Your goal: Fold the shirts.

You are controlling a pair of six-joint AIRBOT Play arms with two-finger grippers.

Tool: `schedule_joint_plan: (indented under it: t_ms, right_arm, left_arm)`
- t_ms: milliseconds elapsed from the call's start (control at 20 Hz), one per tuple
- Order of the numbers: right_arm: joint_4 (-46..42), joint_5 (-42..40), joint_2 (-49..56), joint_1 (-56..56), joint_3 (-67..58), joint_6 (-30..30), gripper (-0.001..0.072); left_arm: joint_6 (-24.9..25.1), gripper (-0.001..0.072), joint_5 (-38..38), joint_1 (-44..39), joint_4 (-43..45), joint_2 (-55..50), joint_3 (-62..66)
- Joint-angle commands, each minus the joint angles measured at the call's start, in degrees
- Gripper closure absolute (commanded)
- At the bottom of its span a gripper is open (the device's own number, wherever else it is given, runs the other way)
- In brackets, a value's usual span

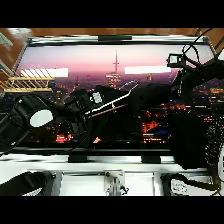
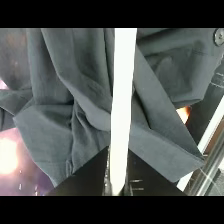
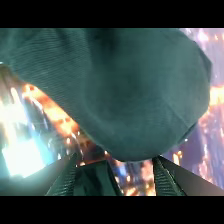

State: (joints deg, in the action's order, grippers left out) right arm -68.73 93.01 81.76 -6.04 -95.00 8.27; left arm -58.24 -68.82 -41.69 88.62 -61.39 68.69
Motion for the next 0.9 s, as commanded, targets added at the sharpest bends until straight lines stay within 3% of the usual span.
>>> schedule_joint_plan:
  t_ms: [0, 250, 300, 350, 400, 500, 550, 600, 650, 700, 850]
  right_arm:
    - [3.08, 0.26, 0.35, 0.63, 0.02, -1.97, 0.0121]
    - [2.16, 0.33, 1.31, 5.84, 0.02, -3.69, 0.0123]
    - [0.81, 0.7, 1.6, 6.95, 0.02, -3.85, 0.0192]
    - [-0.17, 1.79, 1.66, 7.67, 0.04, -3.76, 0.0485]
    - [-0.22, 2.6, 1.64, 8.07, 0.02, -2.54, 0.0646]
    - [-0.22, 2.6, 1.62, 8.07, 0.02, -2.54, 0.065]
    - [-0.22, 2.67, 1.6, 8.04, 0.02, -2.08, 0.065]
    - [-0.22, 2.69, 1.57, 8.0, 0.02, -1.29, 0.0651]
    - [-0.22, 2.97, 1.57, 8.0, 0.02, -0.96, 0.065]
    - [-0.22, 3.17, 1.57, 8.0, 0.02, -0.68, 0.0651]
    - [-0.2, 3.19, 1.33, 8.0, 0.02, 0.98, 0.0652]
  left_arm:
    - [1.25, 0.0663, 0.87, 0.24, -0.85, -0.02, 0.0]
    - [3.19, 0.0663, 1.51, 0.26, -3.21, -0.02, 0.0]
    - [3.19, 0.0663, 1.49, 0.5, -3.19, -0.02, 0.0]
    - [3.19, 0.0663, 1.49, 0.98, -3.39, -0.02, 0.0]
    - [3.19, 0.0663, 1.73, 1.64, -3.45, -0.02, 0.0]
    - [3.39, 0.0653, 3.39, 3.61, -3.41, -0.04, 0.0]
    - [3.61, 0.0537, 4.24, 4.79, -3.39, -0.02, 0.0]
    - [3.63, 0.0263, 4.94, 6.23, -3.34, -0.02, 0.02]
    - [3.61, 0.0065, 5.53, 7.78, -3.13, -0.02, 0.02]
    - [3.61, 0.0022, 5.86, 9.16, -2.51, -0.02, 0.04]
    - [3.61, 0.0022, 5.86, 12.85, 2.34, 0.13, 0.63]
